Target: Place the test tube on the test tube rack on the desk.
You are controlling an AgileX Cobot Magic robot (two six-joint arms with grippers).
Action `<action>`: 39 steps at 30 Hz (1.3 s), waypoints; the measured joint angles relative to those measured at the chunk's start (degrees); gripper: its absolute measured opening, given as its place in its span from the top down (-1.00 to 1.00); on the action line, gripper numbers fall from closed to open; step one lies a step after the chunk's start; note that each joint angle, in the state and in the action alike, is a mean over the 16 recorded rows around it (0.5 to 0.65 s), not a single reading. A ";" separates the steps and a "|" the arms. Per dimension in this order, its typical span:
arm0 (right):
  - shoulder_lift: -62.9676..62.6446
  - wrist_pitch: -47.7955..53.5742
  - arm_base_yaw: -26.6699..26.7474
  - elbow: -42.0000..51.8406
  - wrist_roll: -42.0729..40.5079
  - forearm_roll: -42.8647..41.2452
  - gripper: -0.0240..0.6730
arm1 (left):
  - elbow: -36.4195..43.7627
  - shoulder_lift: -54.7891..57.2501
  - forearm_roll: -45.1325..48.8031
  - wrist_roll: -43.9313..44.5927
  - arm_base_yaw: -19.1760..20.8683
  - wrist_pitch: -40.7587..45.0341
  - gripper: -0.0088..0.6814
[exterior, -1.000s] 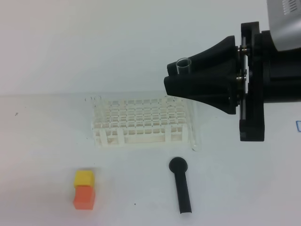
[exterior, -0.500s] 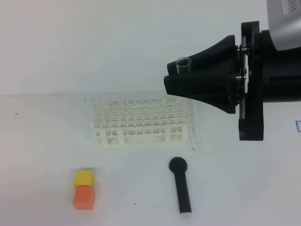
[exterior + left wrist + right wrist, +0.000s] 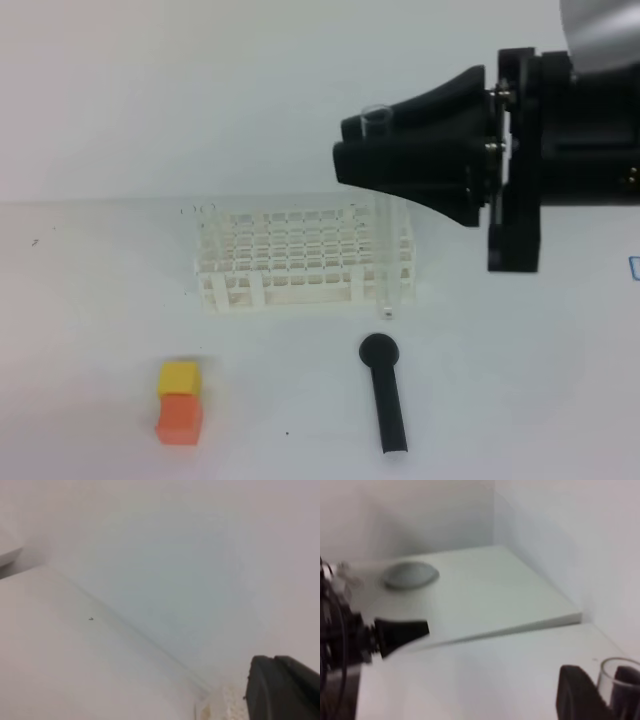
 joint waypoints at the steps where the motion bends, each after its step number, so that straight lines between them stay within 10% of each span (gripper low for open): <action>1: 0.33 0.04 0.01 0.00 -0.77 1.34 0.58 | 0.00 -0.01 0.07 0.45 0.23 0.70 0.98; 11: 3.05 7.46 1.87 0.42 -19.92 22.05 0.58 | 0.02 -0.30 -1.29 10.79 3.02 10.22 0.98; 27: 6.65 40.61 14.74 3.34 -82.67 75.98 0.58 | 0.08 -0.14 -4.93 26.55 4.02 16.27 0.98; 39: 18.54 31.82 16.91 1.11 -88.69 89.81 0.58 | 0.32 -0.35 -5.40 26.80 4.00 16.27 0.98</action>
